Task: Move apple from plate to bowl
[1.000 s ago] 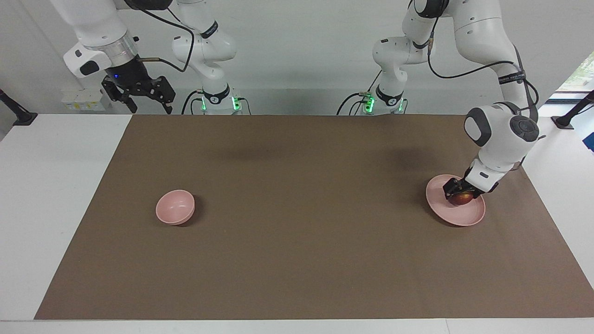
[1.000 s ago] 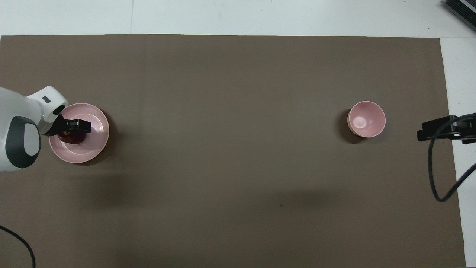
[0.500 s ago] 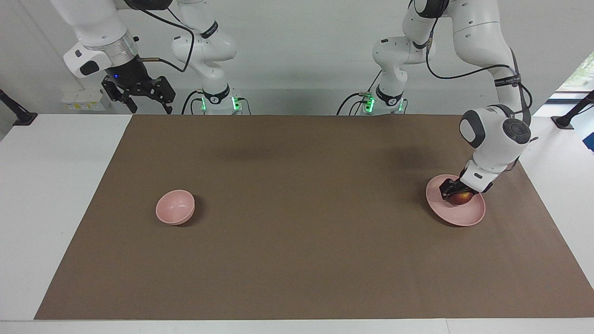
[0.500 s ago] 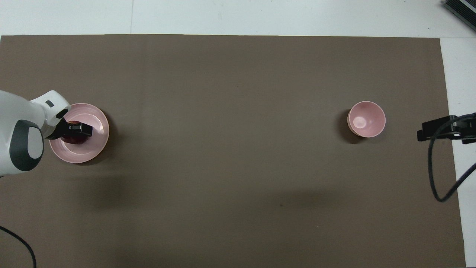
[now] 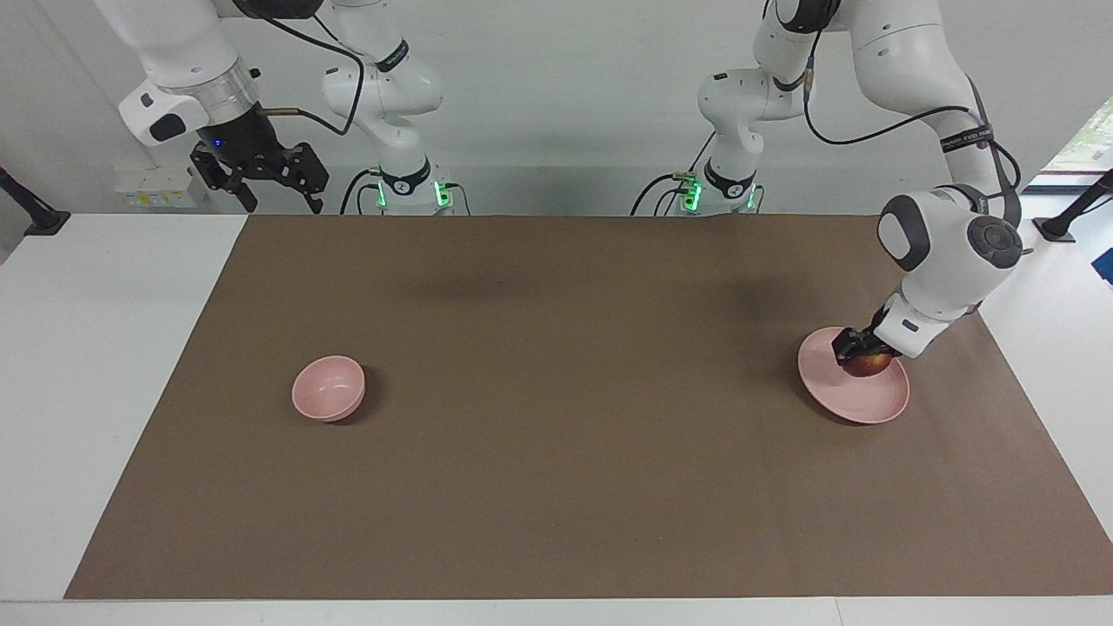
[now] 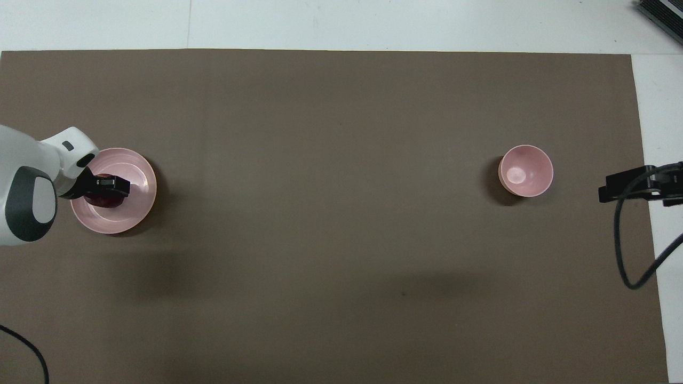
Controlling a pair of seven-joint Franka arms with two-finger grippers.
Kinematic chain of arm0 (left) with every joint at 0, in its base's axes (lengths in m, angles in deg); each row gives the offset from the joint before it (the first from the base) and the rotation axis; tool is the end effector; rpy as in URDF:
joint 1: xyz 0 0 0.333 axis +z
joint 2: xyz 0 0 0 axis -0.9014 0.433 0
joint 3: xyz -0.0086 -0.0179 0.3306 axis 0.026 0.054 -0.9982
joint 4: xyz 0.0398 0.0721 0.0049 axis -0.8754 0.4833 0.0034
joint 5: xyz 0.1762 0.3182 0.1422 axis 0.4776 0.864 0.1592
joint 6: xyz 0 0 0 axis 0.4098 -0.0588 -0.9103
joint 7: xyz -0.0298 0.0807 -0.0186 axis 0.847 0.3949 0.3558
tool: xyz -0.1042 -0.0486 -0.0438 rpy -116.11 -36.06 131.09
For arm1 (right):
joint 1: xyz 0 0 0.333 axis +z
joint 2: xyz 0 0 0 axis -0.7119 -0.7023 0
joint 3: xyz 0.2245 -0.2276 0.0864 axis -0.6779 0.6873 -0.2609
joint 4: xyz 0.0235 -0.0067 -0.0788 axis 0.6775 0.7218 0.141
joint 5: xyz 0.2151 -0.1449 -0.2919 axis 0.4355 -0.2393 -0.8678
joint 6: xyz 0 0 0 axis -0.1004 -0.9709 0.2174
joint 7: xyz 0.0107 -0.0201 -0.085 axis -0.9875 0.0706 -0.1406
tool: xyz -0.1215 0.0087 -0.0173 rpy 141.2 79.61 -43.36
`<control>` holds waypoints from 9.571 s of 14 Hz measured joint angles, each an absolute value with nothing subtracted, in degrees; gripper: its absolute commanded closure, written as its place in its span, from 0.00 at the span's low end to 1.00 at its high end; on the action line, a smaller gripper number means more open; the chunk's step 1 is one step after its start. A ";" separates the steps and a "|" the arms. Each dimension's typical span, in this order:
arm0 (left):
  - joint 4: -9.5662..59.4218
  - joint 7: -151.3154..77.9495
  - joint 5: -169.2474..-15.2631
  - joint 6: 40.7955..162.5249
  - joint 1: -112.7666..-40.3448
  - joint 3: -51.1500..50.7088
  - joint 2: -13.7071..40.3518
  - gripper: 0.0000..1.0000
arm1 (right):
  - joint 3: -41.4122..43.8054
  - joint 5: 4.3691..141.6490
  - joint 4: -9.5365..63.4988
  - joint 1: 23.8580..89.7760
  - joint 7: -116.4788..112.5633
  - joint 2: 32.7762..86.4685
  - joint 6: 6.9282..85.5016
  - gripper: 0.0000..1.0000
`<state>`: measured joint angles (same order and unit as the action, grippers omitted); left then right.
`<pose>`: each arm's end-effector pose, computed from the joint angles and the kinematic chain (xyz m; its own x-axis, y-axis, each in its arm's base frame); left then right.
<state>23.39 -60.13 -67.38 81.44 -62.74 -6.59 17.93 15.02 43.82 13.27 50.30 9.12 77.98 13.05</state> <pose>0.6067 0.0504 0.3709 0.9961 -0.0515 -0.0712 -0.0516 -0.9987 0.0005 0.5230 -0.0143 0.6456 0.9958 -0.0790 -0.0471 -0.0804 -0.9964 -0.0284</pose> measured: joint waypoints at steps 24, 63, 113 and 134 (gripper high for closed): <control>9.96 -47.14 -75.80 50.73 -75.17 -3.82 13.55 1.00 | 14.76 44.69 14.40 50.52 9.11 78.13 14.95 0.00; 23.46 2.91 -171.00 82.13 -89.47 15.36 12.54 1.00 | 14.27 93.38 38.48 52.54 18.27 88.49 20.17 0.00; 14.81 -30.93 -89.71 62.99 -71.45 4.02 12.49 0.00 | 14.22 34.22 35.14 49.55 -6.71 61.48 54.76 1.00; 4.33 -59.48 -67.78 51.03 -66.46 -3.61 5.66 0.00 | 14.15 34.21 34.65 49.56 -6.71 56.56 58.59 0.54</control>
